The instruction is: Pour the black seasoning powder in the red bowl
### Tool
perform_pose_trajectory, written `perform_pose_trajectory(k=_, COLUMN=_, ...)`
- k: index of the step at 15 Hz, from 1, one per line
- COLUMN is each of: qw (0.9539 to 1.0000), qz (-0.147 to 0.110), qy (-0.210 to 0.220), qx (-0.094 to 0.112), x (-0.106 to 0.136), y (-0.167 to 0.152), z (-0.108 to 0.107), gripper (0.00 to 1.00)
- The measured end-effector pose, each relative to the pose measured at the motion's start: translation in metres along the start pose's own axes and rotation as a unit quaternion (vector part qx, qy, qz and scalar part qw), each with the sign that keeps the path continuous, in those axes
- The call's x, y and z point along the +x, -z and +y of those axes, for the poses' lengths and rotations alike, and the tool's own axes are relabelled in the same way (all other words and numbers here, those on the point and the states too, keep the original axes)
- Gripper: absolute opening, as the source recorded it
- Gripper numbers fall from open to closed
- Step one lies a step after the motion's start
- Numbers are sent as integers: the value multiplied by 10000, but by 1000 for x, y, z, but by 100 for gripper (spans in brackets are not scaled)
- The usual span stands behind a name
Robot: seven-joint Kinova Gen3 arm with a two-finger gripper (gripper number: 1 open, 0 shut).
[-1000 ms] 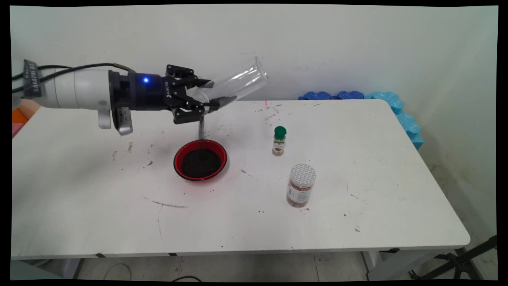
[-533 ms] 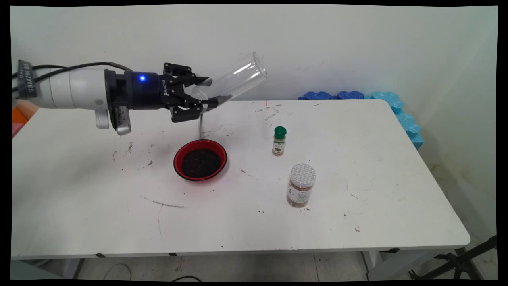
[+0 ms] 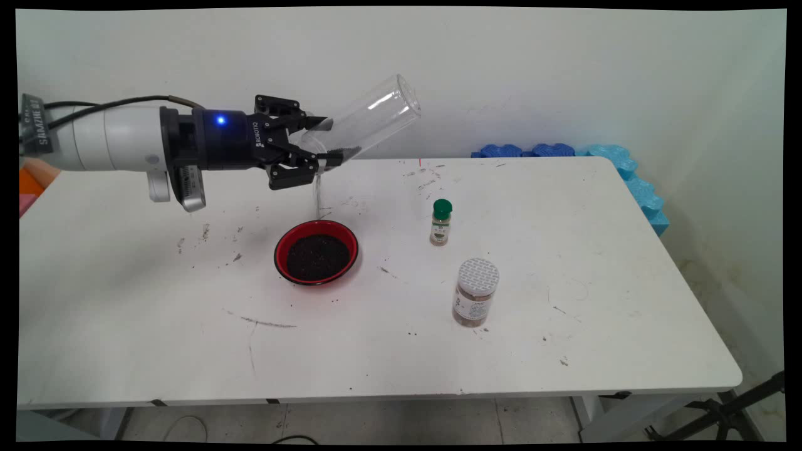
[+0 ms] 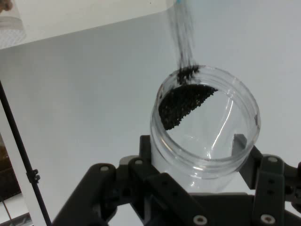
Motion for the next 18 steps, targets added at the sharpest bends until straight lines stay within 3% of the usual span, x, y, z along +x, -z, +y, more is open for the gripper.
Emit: perform_pose_trajectory(k=18, qw=9997, qz=-200, qy=-40, qx=-127, x=-7, y=-5, z=4, gripper=0)
